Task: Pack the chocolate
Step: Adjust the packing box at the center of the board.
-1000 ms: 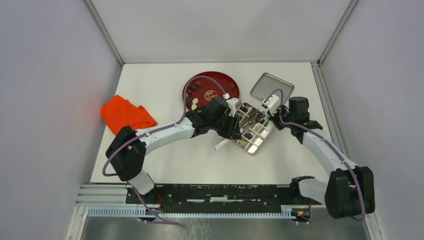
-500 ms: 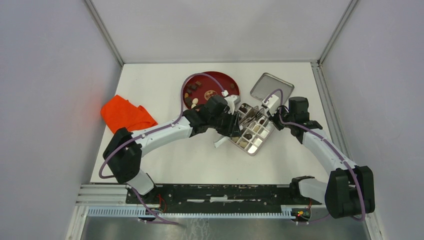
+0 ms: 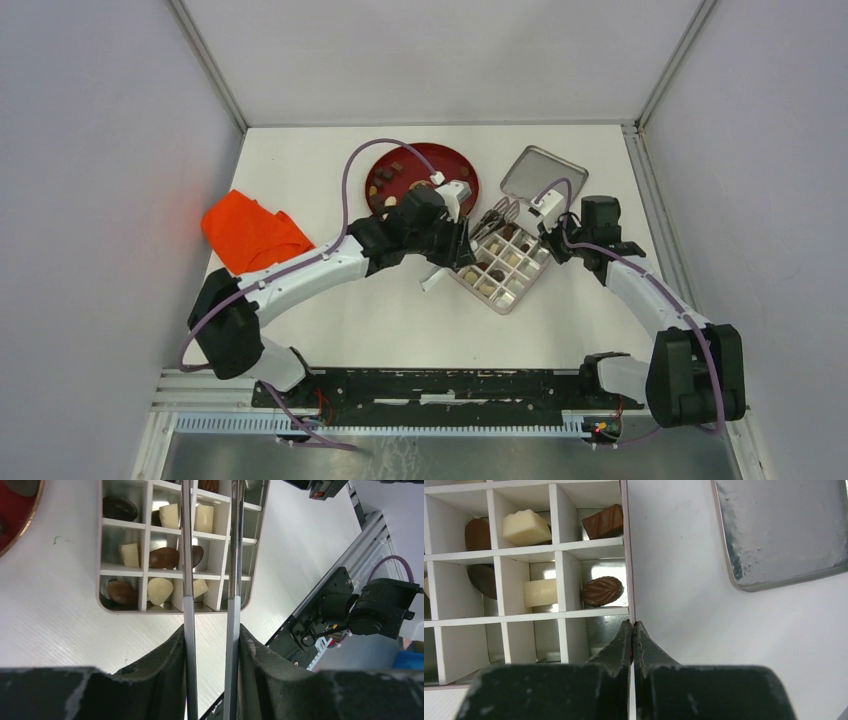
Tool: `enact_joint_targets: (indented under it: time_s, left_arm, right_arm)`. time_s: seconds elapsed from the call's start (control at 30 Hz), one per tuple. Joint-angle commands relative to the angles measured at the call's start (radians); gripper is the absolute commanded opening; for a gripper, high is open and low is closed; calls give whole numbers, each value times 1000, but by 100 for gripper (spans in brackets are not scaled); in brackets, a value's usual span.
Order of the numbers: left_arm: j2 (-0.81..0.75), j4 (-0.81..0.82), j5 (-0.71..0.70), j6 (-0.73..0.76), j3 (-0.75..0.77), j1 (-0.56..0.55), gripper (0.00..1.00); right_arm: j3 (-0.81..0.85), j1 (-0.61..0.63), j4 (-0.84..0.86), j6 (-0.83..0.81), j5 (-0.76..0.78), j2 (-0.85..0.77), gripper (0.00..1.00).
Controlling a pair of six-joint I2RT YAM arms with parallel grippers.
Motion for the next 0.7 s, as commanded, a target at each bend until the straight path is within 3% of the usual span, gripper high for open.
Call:
enact_joint_targets:
  time_s: [0.0,0.37,0.67]
  left_arm:
    - [-79,-27,-69,7,5,18,42]
    - [-88,-151,-41,98,23,247,42]
    - [17,-189,13,176,89,392,42]
  right_arm:
    - [-13,-15,98,62,-32,15,0]
    - [-10,-36,72,109,-72,132,5]
    - [27,-43,17,89,-132,153,39]
